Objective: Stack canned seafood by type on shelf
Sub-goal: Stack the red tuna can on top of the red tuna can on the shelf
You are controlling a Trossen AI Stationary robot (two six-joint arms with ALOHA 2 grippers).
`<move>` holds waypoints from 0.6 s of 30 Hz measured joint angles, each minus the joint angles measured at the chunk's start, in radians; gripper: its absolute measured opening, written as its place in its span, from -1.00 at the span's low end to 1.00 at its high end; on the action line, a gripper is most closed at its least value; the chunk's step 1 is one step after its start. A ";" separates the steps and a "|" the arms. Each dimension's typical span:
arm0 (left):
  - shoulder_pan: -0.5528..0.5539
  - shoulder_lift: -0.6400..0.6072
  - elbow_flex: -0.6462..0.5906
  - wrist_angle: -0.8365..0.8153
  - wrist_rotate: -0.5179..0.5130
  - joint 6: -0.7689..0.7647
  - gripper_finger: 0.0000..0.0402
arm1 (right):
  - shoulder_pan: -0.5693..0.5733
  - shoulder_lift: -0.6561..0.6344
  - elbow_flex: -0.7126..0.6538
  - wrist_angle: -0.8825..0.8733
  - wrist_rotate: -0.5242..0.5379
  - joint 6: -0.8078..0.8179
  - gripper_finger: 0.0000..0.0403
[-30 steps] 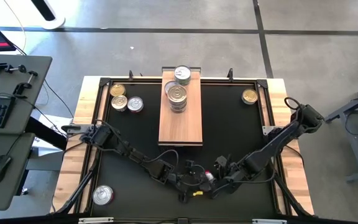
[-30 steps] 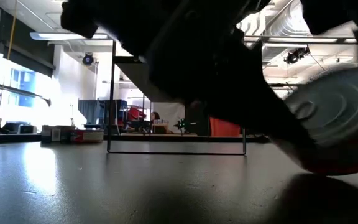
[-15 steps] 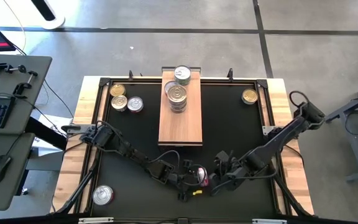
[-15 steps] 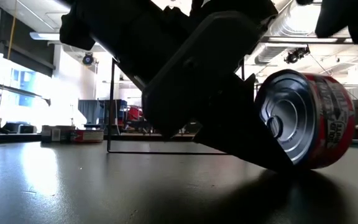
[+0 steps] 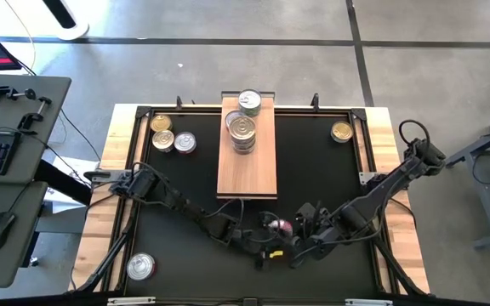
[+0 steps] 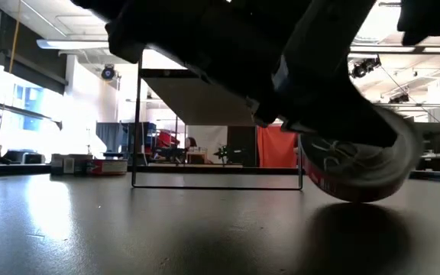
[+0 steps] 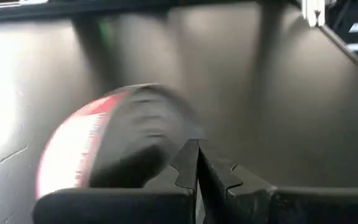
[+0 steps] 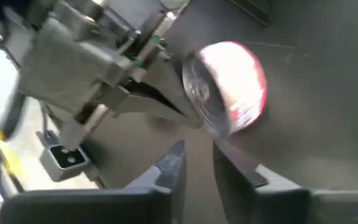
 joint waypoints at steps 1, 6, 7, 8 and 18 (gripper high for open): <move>0.001 0.000 0.000 0.006 0.003 -0.001 -1.00 | 0.003 0.000 0.000 -0.010 0.002 -0.001 -0.62; -0.007 -0.021 0.000 -0.028 0.034 -0.001 -1.00 | -0.006 0.000 0.000 -0.064 0.013 -0.064 -0.29; -0.011 -0.032 0.000 -0.034 0.036 -0.001 -1.00 | -0.016 0.000 0.000 -0.064 0.005 -0.087 -0.22; -0.016 -0.048 0.001 -0.058 0.033 -0.001 -1.00 | -0.027 0.000 0.000 -0.068 -0.004 -0.109 -0.16; -0.022 -0.102 0.002 -0.149 -0.064 0.010 -1.00 | -0.148 0.000 -0.184 -0.082 -0.079 -0.210 -0.17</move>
